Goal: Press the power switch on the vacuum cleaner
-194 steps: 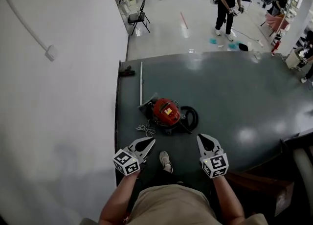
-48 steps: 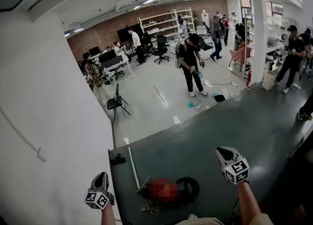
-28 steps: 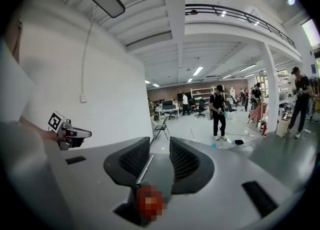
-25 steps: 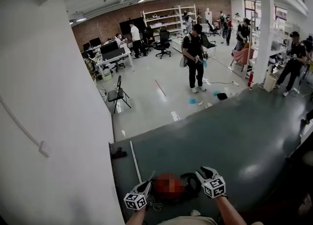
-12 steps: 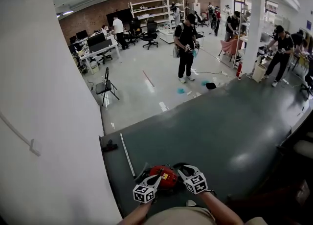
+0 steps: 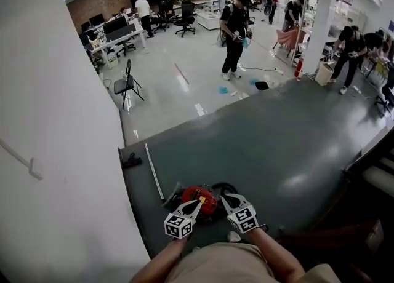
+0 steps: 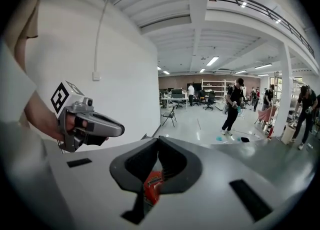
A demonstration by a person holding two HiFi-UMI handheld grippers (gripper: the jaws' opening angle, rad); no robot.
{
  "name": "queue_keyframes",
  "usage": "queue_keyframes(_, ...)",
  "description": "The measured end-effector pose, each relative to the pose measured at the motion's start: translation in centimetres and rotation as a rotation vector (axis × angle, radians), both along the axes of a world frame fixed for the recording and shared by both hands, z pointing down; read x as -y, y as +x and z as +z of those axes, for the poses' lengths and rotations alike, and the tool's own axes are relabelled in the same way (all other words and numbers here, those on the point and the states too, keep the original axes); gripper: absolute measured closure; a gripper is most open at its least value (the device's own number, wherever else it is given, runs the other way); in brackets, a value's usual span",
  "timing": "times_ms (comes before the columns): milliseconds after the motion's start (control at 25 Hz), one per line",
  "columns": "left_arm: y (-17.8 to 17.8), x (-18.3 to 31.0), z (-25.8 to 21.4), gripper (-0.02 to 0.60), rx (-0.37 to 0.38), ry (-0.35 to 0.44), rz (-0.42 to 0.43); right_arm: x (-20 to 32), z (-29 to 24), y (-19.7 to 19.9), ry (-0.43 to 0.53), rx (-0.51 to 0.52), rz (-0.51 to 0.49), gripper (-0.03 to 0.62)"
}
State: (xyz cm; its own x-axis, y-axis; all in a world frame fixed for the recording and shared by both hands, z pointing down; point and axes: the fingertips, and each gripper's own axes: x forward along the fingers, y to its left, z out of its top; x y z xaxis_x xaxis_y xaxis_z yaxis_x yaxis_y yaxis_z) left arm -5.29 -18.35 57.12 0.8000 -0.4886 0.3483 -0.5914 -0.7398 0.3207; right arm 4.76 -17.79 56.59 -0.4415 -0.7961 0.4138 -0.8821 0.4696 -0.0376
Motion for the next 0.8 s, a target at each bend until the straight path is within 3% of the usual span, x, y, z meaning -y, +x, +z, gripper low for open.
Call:
queue_keyframes(480, 1.7, -1.3, 0.5, 0.568, 0.028, -0.018, 0.017, -2.0, -1.9, 1.5, 0.071, 0.066, -0.048, 0.581)
queue_keyframes(800, 7.1, -2.8, 0.4, 0.568, 0.035, -0.015, 0.025, -3.5, -1.0, 7.7, 0.054, 0.076, -0.001, 0.58)
